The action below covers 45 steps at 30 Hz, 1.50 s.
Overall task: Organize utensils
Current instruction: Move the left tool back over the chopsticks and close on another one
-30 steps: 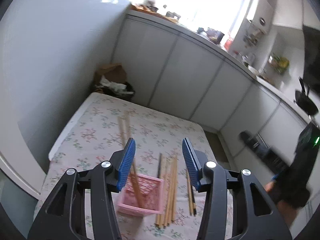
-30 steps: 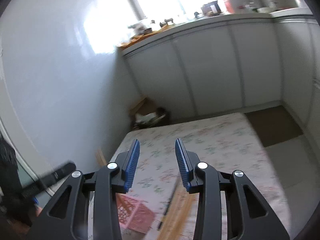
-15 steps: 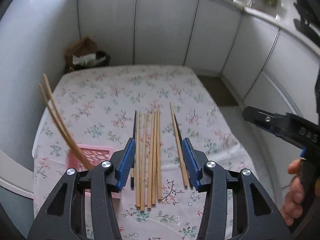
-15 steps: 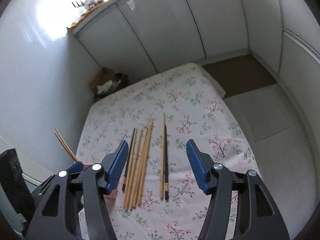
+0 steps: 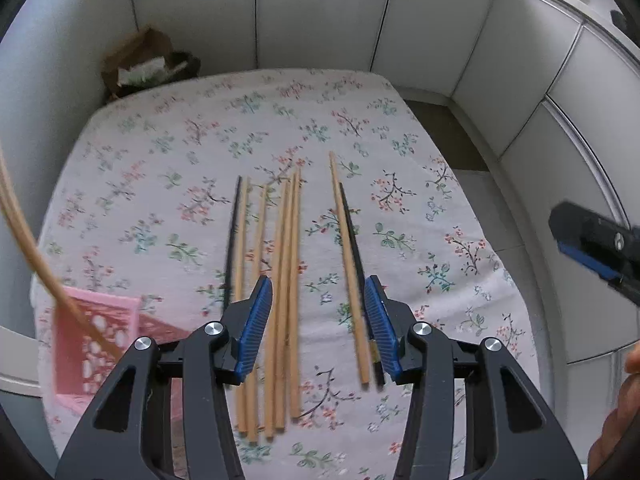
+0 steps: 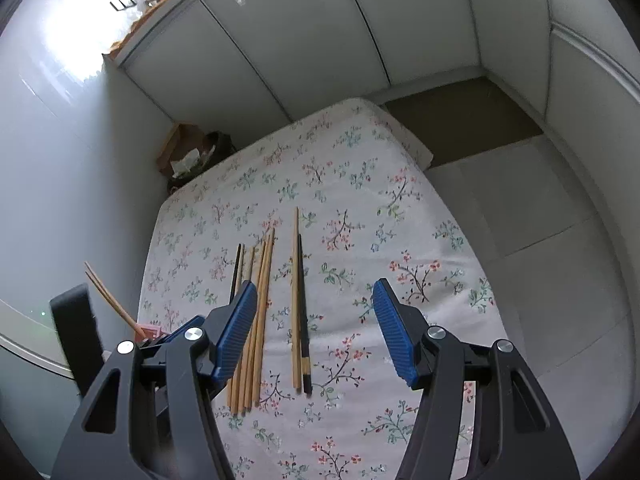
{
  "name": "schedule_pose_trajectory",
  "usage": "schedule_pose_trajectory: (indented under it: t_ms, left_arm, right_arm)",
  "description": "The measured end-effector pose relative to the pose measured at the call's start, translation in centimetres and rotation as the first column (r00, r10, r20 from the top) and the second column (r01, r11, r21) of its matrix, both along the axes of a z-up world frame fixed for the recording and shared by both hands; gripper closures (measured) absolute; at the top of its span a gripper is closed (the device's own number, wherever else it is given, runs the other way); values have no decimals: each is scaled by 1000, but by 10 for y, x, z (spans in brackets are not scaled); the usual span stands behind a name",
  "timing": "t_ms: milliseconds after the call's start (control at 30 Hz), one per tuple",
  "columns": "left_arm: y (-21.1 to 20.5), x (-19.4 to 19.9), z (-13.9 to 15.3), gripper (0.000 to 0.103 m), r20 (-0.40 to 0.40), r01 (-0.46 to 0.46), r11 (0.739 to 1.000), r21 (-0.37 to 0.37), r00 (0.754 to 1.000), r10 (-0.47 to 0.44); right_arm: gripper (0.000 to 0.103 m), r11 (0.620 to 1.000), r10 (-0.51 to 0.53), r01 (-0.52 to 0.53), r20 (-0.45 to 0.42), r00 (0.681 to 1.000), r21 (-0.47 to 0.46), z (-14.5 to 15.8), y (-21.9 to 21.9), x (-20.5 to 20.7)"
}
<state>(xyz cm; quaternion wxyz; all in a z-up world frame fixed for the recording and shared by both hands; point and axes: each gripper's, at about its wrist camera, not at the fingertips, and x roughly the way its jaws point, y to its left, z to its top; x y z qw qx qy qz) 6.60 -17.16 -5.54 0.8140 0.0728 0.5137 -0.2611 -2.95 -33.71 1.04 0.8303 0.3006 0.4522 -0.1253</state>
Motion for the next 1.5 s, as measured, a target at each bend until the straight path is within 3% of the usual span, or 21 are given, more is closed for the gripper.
schedule_pose_trajectory:
  t_ms: [200,267,400,567,900,1433,1467,1500]
  left_arm:
    - [-14,5,-14,59,-1,11,999,39,1000,-11]
    - [-19,7,-21,65,-12,21,999,51,1000,-20]
    - [-30,9,-32,74,-8,42,994,99,999,-41]
    - [-42,12,-45,84,-40,64,993,103,997,-60]
    - [-34,29,-69,88,-84,18,988,157,996,-5]
    - [-34,29,-61,83,-10,4,978,206,1000,-2]
    - [-35,29,-64,83,-19,11,978,206,1000,-8]
    - [-35,30,-68,96,-53,19,979,202,999,-8]
  right_arm:
    - [43,999,-27,30,-85,996,35,-21,-9,3]
    - [43,997,-58,64,-107,993,53,-27,-16,1]
    - [43,989,-110,119,-100,989,89,-28,-27,-6]
    - [43,987,-120,129,-99,988,93,-28,-30,-6]
    - [43,984,-123,133,-85,989,121,-27,-29,-5]
    - [43,983,-117,127,-85,990,135,-30,-29,-4]
    - [43,982,-117,128,-86,989,136,-30,-29,-4]
    - [43,982,-117,128,-87,989,136,-31,-28,-4]
